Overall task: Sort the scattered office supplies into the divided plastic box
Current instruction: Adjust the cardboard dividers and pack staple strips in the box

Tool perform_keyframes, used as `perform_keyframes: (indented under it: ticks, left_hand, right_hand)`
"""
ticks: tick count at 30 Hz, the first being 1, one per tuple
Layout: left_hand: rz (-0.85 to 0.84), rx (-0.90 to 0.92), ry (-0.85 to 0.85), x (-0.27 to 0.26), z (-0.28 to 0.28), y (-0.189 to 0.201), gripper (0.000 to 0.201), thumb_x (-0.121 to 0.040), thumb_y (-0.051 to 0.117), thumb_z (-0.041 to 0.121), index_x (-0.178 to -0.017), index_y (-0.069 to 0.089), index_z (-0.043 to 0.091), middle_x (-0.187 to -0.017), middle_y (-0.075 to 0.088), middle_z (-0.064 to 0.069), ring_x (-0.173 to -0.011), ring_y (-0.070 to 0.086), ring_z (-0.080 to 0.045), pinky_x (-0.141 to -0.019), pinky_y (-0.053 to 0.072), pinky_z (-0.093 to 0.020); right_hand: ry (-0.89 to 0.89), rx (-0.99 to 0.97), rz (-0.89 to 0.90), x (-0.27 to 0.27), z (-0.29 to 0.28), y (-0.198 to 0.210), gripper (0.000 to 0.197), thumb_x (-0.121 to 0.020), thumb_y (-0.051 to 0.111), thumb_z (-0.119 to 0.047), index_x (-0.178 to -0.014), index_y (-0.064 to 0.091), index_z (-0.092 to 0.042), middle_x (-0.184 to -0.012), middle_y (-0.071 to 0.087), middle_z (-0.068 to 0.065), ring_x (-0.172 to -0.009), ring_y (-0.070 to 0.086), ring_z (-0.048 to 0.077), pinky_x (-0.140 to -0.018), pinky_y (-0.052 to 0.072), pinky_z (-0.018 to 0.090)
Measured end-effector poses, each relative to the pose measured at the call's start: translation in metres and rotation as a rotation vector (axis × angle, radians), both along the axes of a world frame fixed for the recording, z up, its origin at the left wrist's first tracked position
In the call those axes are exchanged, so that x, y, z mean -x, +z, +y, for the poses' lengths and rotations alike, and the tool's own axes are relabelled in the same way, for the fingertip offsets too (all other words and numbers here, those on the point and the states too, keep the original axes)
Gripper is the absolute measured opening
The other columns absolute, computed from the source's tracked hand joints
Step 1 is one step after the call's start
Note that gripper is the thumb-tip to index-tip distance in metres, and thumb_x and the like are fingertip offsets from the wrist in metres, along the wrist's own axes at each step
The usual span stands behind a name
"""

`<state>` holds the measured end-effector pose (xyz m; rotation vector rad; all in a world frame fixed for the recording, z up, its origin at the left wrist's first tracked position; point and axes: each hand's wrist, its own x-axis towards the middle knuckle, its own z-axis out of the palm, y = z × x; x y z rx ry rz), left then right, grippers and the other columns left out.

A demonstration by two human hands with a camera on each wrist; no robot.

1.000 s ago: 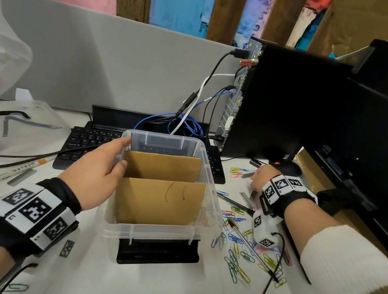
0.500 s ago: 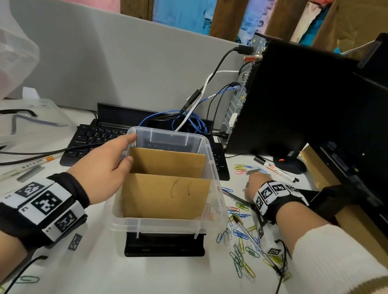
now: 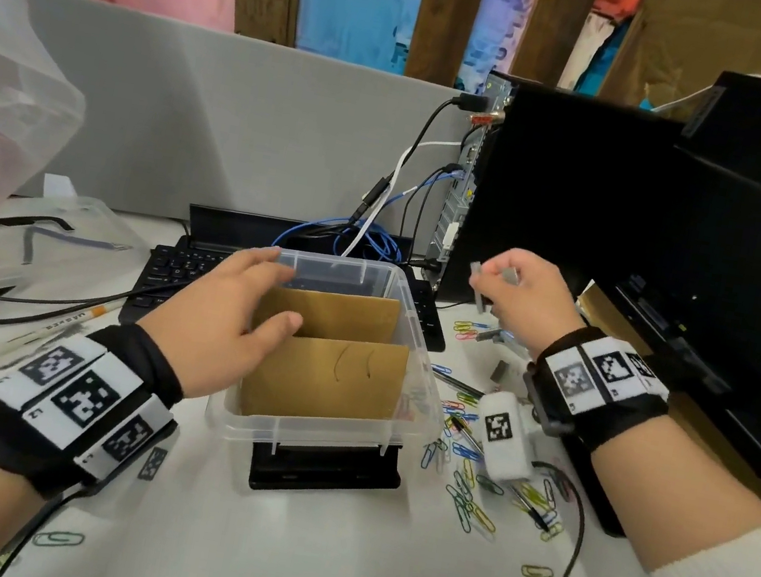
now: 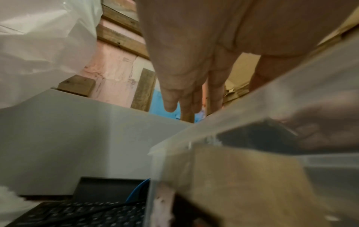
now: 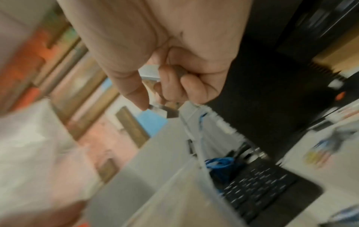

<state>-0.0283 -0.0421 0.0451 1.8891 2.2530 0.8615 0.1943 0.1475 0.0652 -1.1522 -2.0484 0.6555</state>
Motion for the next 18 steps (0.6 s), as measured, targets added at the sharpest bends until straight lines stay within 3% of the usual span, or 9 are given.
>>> perform_keyframes:
  ticks: [2, 4, 7, 11, 15, 18]
  left_hand:
    - [-0.006, -0.075, -0.082, -0.013, -0.007, 0.009, 0.044, -0.090, 0.057, 0.034, -0.132, 0.051, 0.022, -0.137, 0.046, 0.008, -0.100, 0.048, 0.010, -0.080, 0.035, 0.000]
    - [-0.102, -0.105, -0.150, -0.025, -0.012, 0.014, 0.044, -0.088, 0.061, 0.034, -0.130, 0.051, 0.025, -0.123, 0.056, 0.013, -0.095, 0.051, 0.013, -0.077, 0.044, -0.004]
    - [-0.311, -0.091, -0.204, -0.035, -0.011, 0.015, 0.055, -0.082, 0.069, 0.036, -0.131, 0.043, 0.032, -0.107, 0.061, 0.014, -0.095, 0.063, 0.002, -0.083, 0.055, -0.030]
    - [-0.445, -0.079, -0.224, -0.036, -0.007, 0.009, 0.064, -0.071, 0.076, 0.041, -0.124, 0.040, 0.035, -0.098, 0.063, 0.007, -0.084, 0.070, -0.008, -0.083, 0.056, -0.041]
    - [-0.492, -0.095, -0.218, -0.038, -0.005, 0.000, 0.040, -0.078, 0.075, 0.010, -0.108, 0.050, 0.019, -0.090, 0.067, -0.001, -0.074, 0.070, -0.015, -0.075, 0.057, -0.043]
    - [-0.562, -0.122, -0.183, -0.037, -0.005, -0.004, 0.034, -0.080, 0.067, -0.004, -0.101, 0.051, 0.017, -0.082, 0.067, -0.004, -0.073, 0.068, -0.029, -0.073, 0.056, -0.050]
  right_hand:
    - [0.144, 0.108, 0.110, 0.008, -0.027, 0.008, 0.009, -0.086, 0.065, -0.023, -0.083, 0.061, -0.016, -0.079, 0.057, -0.011, -0.056, 0.047, 0.002, -0.058, 0.043, 0.026]
    - [0.278, 0.165, 0.129, 0.018, -0.052, 0.012, 0.008, -0.085, 0.067, -0.022, -0.084, 0.061, -0.016, -0.071, 0.055, -0.015, -0.049, 0.047, -0.001, -0.054, 0.041, 0.023]
    - [0.412, 0.219, 0.077, 0.032, -0.076, 0.010, 0.007, -0.085, 0.067, -0.021, -0.085, 0.061, -0.018, -0.063, 0.053, -0.016, -0.045, 0.048, -0.006, -0.054, 0.036, 0.018]
    - [0.476, 0.295, 0.054, 0.047, -0.090, -0.001, 0.008, -0.085, 0.067, -0.022, -0.083, 0.061, -0.019, -0.064, 0.053, -0.013, -0.042, 0.047, -0.007, -0.051, 0.034, 0.015]
    - [0.550, 0.530, 0.153, 0.052, -0.102, -0.009, 0.006, -0.090, 0.061, -0.010, -0.090, 0.055, -0.010, -0.063, 0.056, 0.006, -0.034, 0.041, -0.001, -0.037, 0.030, 0.012]
    - [0.544, 0.538, 0.186, 0.054, -0.107, -0.013, 0.007, -0.091, 0.060, -0.011, -0.093, 0.053, -0.009, -0.062, 0.053, 0.007, -0.035, 0.039, 0.002, -0.038, 0.029, 0.014]
